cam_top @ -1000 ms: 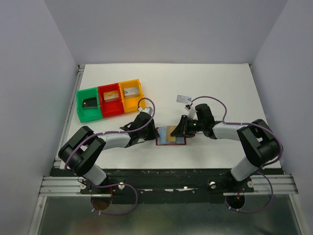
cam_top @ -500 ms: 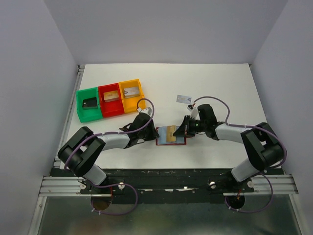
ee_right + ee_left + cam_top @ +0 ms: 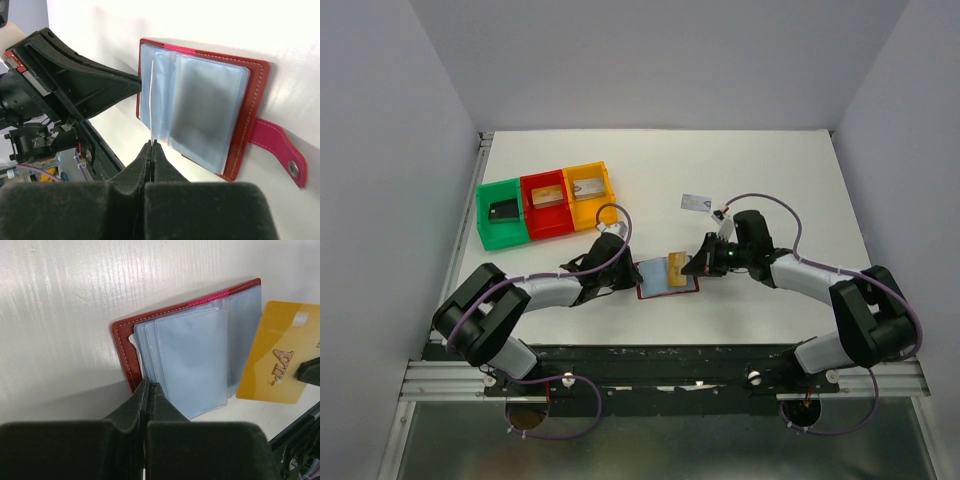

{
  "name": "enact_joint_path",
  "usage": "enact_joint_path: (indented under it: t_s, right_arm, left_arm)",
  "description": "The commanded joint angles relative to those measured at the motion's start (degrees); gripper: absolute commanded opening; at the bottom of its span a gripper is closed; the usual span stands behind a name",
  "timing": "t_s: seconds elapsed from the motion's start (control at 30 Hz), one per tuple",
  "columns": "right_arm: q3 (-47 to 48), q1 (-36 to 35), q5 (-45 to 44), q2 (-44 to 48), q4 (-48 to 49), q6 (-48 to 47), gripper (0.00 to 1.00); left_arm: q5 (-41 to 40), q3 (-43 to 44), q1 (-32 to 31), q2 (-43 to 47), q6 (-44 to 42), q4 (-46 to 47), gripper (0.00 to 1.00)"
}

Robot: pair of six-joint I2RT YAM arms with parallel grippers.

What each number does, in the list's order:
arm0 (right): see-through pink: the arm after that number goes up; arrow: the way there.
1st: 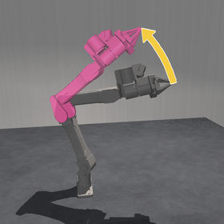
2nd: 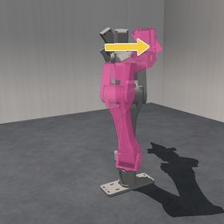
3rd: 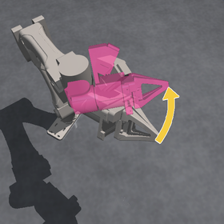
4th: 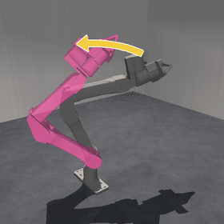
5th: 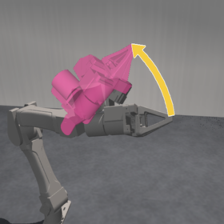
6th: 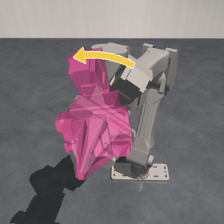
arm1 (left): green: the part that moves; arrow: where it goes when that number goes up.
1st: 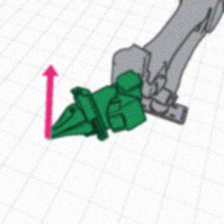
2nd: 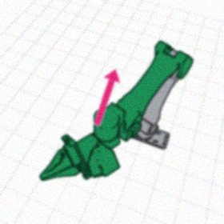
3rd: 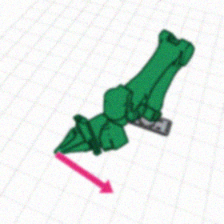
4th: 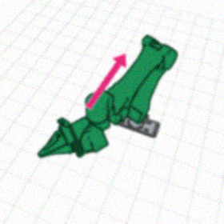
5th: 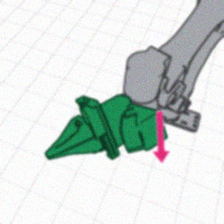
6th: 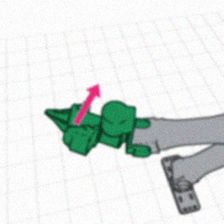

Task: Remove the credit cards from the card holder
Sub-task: Remove the credit card from the card holder.

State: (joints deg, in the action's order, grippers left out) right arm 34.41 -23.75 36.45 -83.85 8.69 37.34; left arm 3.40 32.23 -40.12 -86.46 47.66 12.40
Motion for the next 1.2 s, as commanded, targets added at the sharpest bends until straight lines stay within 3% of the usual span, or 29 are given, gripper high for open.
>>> enact_joint_path:
  t_s: [0.0,0.2,0.27,0.37,0.43,0.53,0.7,0.8,0.87,1.0,1.17]
  right_arm:
    - [1.2,1.4,-3.4,4.3,-8.6,-4.0,0.00]
    - [4.8,1.4,-8.2,9.7,-20.8,-10.0,0.00]
    - [5.8,1.4,-9.0,11.7,-23.2,-11.3,0.00]
    - [7.7,1.4,-9.8,14.8,-27.6,-13.6,0.00]
    - [9.3,1.4,-10.0,16.3,-30.7,-15.5,0.00]
    - [11.6,1.3,-7.2,18.4,-34.3,-18.5,0.00]
    - [12.4,0.1,6.0,22.9,-32.3,-20.6,0.00]
    - [13.5,-2.3,15.0,23.7,-31.4,-20.7,0.00]
    - [16.0,-4.7,17.7,22.4,-35.1,-22.9,0.00]
    - [21.7,-9.0,15.2,20.4,-43.6,-27.8,0.00]
    - [25.8,-12.5,13.4,19.3,-50.0,-31.2,0.00]
  left_arm:
    - [-2.9,-2.8,0.3,0.7,-1.5,-8.6,0.00]
    - [-5.1,-2.9,0.4,5.7,-4.1,-10.2,0.00]
    - [-5.3,-2.6,0.2,8.1,-5.1,-10.4,0.16]
    - [-5.2,-0.9,0.4,12.0,-6.8,-12.1,0.51]
    - [-5.2,0.8,0.3,14.4,-7.8,-14.4,0.64]
    - [-5.5,3.3,0.3,18.3,-9.0,-17.5,0.76]
    - [-1.4,2.6,0.7,29.4,-11.6,-13.0,0.82]
    - [11.7,-4.3,1.9,39.0,-14.5,4.9,0.83]
    - [18.8,-6.0,2.7,42.8,-14.9,11.8,0.86]
    - [33.1,1.2,4.1,42.0,-18.3,5.1,0.86]
    - [43.5,4.9,4.3,40.1,-21.2,1.8,0.85]
